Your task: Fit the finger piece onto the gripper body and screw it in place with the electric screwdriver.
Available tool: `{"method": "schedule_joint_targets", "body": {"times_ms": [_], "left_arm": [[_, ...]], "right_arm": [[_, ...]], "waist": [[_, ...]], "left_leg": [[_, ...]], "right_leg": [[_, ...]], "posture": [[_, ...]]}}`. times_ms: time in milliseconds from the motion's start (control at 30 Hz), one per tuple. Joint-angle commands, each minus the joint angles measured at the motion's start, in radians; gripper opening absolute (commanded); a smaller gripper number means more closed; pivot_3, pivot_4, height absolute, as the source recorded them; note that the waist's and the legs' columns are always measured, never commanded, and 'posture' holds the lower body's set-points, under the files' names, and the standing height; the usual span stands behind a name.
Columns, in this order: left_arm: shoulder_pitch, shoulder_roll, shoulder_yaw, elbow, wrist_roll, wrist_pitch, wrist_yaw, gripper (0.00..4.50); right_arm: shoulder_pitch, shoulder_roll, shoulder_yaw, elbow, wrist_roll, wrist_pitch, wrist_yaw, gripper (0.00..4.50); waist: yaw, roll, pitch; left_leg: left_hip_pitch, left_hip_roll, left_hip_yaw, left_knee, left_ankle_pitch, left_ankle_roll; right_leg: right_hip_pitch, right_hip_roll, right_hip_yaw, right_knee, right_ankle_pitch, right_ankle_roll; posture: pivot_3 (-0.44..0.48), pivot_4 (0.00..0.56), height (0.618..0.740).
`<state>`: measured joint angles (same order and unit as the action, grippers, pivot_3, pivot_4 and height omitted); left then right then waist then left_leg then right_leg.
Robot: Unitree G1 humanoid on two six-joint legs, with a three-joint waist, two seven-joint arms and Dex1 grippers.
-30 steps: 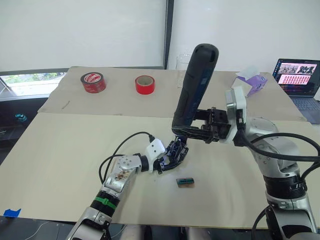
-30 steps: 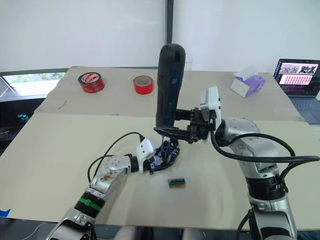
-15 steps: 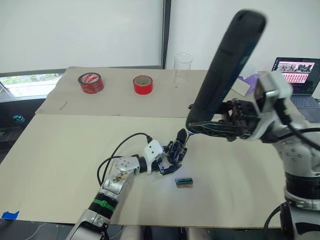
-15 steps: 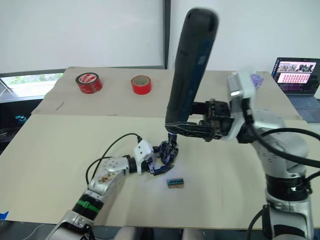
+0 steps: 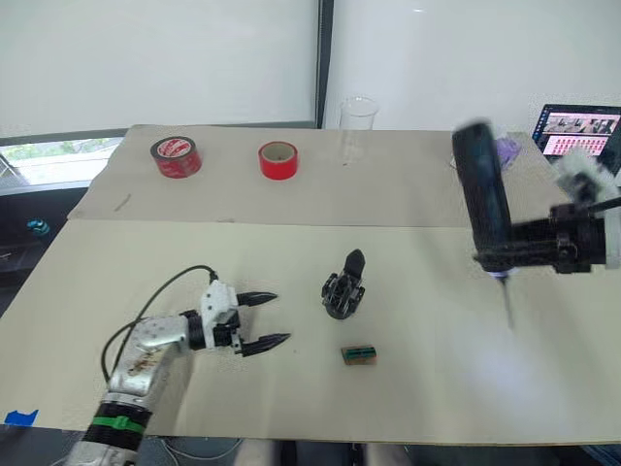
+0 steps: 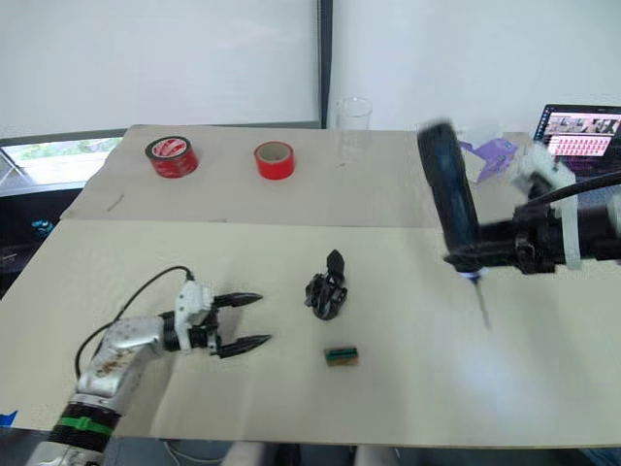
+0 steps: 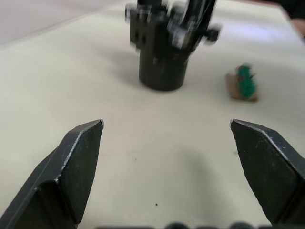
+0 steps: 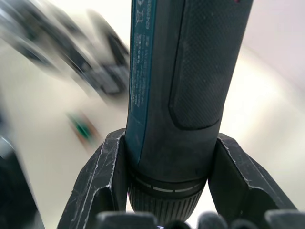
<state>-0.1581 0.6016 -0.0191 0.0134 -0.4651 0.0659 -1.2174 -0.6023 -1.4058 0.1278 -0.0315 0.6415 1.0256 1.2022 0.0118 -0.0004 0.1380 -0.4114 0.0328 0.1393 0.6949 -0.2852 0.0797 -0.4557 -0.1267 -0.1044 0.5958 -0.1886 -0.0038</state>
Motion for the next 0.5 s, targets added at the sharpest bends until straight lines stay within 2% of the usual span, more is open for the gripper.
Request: {"method": "schedule_joint_targets", "body": {"times_ms": [33, 200, 333, 500], "left_arm": [[-0.007, 0.037, 0.060, -0.081, -0.071, 0.044, -0.021, 4.48], [-0.003, 0.066, 0.108, -0.146, -0.132, 0.091, -0.037, 4.48], [0.019, 0.088, 0.114, -0.181, -0.151, 0.109, -0.065, 4.48], [0.027, 0.073, 0.122, -0.178, -0.139, 0.089, -0.055, 4.48]], "right_arm": [[-0.080, 0.048, 0.117, 0.133, -0.133, 0.048, 0.017, 1.93], [-0.161, 0.152, 0.286, 0.355, -0.348, -0.046, 0.053, 1.93], [-0.235, 0.221, 0.341, 0.494, -0.445, -0.086, 0.099, 1.93], [-0.289, 0.303, 0.384, 0.647, -0.557, -0.153, 0.133, 1.93]], "waist": [[-0.001, 0.002, 0.002], [-0.004, 0.005, 0.009], [-0.004, 0.008, 0.011], [-0.005, 0.007, 0.011]], "left_leg": [[-0.001, 0.000, 0.002, 0.000, 0.000, 0.000], [-0.004, -0.001, 0.006, 0.001, 0.006, -0.009], [-0.003, 0.000, 0.008, 0.000, 0.008, -0.012], [-0.003, 0.001, 0.007, 0.000, 0.010, -0.015]], "right_leg": [[0.001, -0.001, -0.001, 0.000, 0.000, 0.003], [-0.001, 0.005, 0.000, 0.001, 0.008, 0.008], [-0.001, 0.009, 0.000, 0.002, 0.008, 0.008], [-0.001, 0.013, 0.000, 0.003, 0.007, 0.009]], "posture": [[0.000, 0.150, 0.740], [0.000, 0.150, 0.740], [0.000, 0.150, 0.740], [0.000, 0.150, 0.740]]}}
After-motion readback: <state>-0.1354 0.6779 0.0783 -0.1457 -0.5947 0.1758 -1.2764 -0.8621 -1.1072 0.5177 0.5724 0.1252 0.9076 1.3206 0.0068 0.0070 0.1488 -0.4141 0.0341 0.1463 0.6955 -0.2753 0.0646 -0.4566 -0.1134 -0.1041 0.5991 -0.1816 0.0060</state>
